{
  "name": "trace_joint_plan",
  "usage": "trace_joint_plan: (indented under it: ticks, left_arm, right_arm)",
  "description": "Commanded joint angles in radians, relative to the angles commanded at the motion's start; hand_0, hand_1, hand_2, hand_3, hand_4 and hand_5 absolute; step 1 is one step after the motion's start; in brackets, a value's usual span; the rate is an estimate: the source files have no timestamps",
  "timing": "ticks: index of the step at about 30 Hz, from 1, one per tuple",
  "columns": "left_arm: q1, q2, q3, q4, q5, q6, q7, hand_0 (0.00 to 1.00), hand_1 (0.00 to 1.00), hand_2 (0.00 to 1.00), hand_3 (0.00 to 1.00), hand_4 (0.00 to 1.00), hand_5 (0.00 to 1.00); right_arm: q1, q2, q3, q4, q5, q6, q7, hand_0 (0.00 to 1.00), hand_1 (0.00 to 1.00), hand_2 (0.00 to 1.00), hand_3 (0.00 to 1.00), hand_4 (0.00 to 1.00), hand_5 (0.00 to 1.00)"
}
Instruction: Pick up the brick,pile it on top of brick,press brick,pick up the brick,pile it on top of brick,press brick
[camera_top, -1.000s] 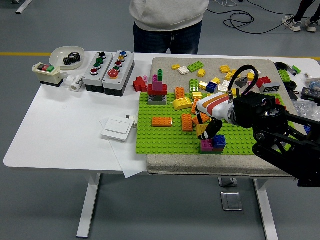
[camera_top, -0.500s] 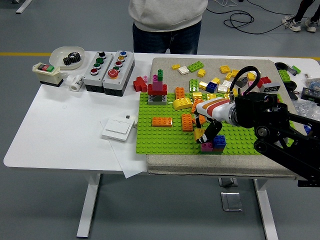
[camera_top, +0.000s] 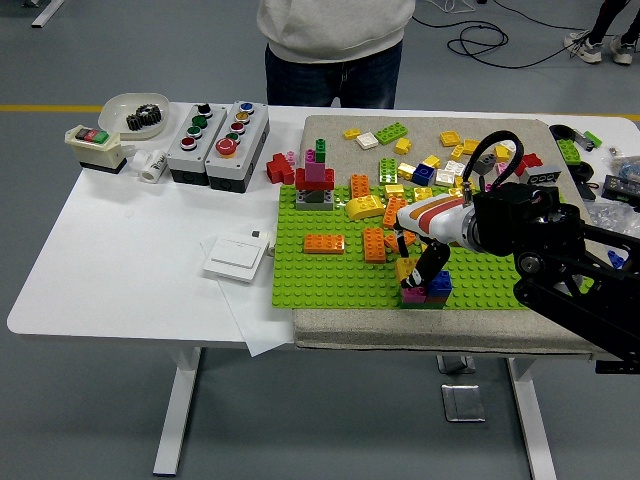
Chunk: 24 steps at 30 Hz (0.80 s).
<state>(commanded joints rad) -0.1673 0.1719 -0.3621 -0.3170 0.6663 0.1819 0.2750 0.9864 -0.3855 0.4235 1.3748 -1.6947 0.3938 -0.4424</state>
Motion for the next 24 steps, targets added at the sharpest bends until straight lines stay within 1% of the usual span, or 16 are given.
trace_joint_plan:
  ticks: [7, 24]
  left_arm:
    - [0.003, 0.001, -0.008, 0.0, 0.014, -0.002, 0.004, 0.698, 0.72, 0.745, 0.61, 0.719, 0.686]
    - [0.003, 0.002, -0.013, 0.0, 0.026, -0.004, 0.006, 0.7, 0.717, 0.746, 0.61, 0.719, 0.685]
  right_arm:
    - [-0.003, -0.001, -0.006, 0.01, 0.02, 0.005, 0.002, 0.002, 0.002, 0.023, 0.458, 0.895, 0.233]
    - [-0.013, 0.008, -0.011, -0.014, 0.009, 0.0, 0.0, 0.002, 0.002, 0.023, 0.457, 0.897, 0.226]
